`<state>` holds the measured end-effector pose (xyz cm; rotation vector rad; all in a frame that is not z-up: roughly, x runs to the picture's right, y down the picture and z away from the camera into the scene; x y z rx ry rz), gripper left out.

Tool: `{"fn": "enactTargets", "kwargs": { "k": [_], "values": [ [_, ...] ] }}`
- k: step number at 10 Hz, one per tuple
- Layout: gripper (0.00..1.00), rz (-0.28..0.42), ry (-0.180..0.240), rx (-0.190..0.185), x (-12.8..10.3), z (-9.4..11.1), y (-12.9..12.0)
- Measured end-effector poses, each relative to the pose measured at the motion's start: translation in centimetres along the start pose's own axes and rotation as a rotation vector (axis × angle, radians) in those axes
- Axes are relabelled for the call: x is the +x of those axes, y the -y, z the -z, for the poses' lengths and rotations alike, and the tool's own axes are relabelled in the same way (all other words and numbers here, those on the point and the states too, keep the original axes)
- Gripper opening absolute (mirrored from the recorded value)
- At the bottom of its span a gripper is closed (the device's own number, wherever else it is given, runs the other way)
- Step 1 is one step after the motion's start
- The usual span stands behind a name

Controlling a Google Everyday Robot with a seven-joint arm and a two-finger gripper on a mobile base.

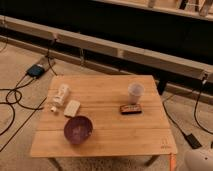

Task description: Drag the pepper across the table

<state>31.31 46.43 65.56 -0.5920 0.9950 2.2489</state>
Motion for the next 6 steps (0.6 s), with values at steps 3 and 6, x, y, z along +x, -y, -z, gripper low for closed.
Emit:
{"fn": "enactTargets", "kwargs": {
  "k": [3,6],
  "values": [
    [0.54,0.018,0.005,0.015,-0.4,0.6,-0.4],
    [0.80,0.038,0.008,0.031,-0.6,1.2,-0.9]
  ]
}}
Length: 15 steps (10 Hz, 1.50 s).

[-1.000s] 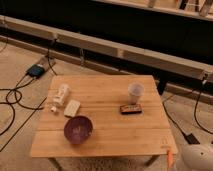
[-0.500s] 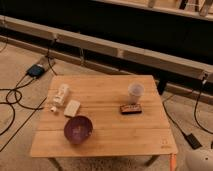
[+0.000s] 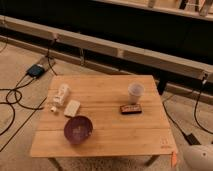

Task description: Drag the pepper across the table

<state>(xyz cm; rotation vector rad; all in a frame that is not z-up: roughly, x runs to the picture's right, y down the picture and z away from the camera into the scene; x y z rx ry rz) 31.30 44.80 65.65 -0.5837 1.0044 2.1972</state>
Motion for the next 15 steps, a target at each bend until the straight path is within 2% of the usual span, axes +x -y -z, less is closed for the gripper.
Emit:
{"fn": "enactTargets", "kwargs": {
  "k": [5,9,15],
  "values": [
    [0.80,0.010,0.007,0.008,-0.2,0.5,-1.1],
    [0.80,0.048,0.035,0.011,-0.9,2.4,-2.9],
    [0.80,0.049,0.034,0.012,-0.8,2.3,-2.8]
  ]
}}
